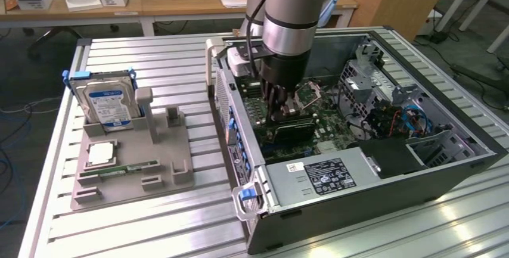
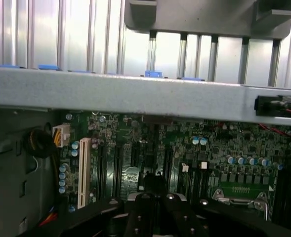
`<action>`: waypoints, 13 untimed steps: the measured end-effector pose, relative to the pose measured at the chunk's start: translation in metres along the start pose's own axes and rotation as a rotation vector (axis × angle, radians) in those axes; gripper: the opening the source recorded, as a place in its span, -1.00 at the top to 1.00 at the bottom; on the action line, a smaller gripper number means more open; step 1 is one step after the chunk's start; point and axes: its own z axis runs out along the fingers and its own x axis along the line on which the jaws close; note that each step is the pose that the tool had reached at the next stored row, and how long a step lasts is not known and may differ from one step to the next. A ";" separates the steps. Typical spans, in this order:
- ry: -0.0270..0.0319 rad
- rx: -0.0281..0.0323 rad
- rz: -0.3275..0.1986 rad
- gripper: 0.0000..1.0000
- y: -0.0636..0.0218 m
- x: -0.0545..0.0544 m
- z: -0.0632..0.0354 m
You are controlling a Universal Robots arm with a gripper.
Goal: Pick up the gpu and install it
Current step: 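Press down on the gpu until it lock into place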
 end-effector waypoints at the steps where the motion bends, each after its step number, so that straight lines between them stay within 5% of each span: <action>1: -0.0001 -0.0007 0.000 0.80 0.0000 0.000 -0.0009; 5: -0.0002 -0.0072 0.000 0.80 0.0001 0.000 -0.0028; 13: -0.0020 -0.0435 -0.002 0.80 0.0023 -0.002 -0.0094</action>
